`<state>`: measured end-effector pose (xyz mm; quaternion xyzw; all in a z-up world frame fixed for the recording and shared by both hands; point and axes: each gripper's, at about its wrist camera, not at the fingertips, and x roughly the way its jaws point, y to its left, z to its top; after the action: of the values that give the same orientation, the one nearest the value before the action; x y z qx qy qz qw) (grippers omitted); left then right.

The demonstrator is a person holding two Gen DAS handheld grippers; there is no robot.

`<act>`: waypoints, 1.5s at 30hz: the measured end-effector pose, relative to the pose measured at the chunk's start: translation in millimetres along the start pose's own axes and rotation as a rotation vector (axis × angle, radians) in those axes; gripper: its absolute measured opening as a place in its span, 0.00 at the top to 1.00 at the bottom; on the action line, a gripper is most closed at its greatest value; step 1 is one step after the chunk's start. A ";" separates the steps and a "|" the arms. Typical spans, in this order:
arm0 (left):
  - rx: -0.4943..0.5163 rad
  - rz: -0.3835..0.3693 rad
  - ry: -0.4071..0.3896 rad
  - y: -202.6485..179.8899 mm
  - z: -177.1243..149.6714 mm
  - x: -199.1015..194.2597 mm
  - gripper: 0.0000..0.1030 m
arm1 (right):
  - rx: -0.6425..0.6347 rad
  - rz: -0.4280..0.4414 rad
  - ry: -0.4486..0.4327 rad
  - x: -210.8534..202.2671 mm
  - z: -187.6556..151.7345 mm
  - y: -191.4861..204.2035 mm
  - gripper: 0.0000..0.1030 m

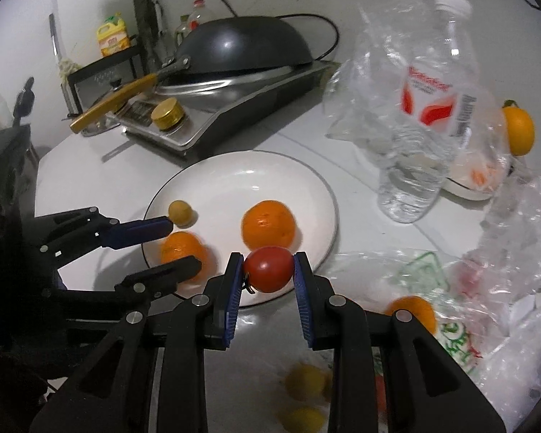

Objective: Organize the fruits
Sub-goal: 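Carry the mandarin and tomato onto the white plate and release both, then grasp another mandarin from the bag with the right tool and lift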

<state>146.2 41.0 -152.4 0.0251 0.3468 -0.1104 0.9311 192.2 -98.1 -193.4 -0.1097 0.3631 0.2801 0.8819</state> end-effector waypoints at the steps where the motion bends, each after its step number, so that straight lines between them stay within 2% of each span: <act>1: -0.002 0.002 -0.005 1.2 -0.5 -1.6 0.59 | -0.005 0.004 0.006 3.4 0.2 2.6 0.71; 12: -0.037 0.015 -0.026 15.8 -3.9 -11.7 0.58 | -0.012 0.011 0.046 20.7 1.8 11.0 0.71; 24: -0.037 0.035 -0.034 7.1 -5.0 -21.6 0.58 | -0.017 0.004 0.015 -0.2 -3.9 10.6 0.71; 25: -0.039 0.038 -0.033 6.6 -5.0 -22.2 0.58 | -0.015 0.005 0.011 -2.9 -4.9 10.3 0.70; 27: -0.040 0.040 -0.036 5.1 -5.5 -24.5 0.58 | -0.008 0.004 0.001 -6.6 -5.8 9.2 0.60; 28: -0.039 0.044 -0.036 3.8 -5.7 -25.6 0.58 | 0.000 -0.001 -0.011 -9.5 -6.1 7.2 0.51; 30: -0.038 0.049 -0.036 1.6 -6.2 -27.8 0.57 | 0.009 -0.003 -0.025 -14.6 -6.9 4.4 0.50; 32: -0.038 0.050 -0.036 -0.4 -6.4 -29.4 0.48 | 0.014 -0.011 -0.035 -20.1 -8.3 0.8 0.50; 33: -0.039 0.048 -0.040 -2.1 -6.4 -30.8 0.47 | 0.016 -0.015 -0.037 -22.8 -9.7 -1.5 0.50; 45: -0.014 0.030 -0.045 -24.7 -1.7 -32.6 0.47 | 0.064 -0.071 -0.046 -44.5 -30.6 -33.5 0.50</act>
<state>115.7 23.3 -131.8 0.0215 0.3262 -0.0947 0.9403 167.9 -156.1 -184.3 -0.0875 0.3473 0.2393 0.9025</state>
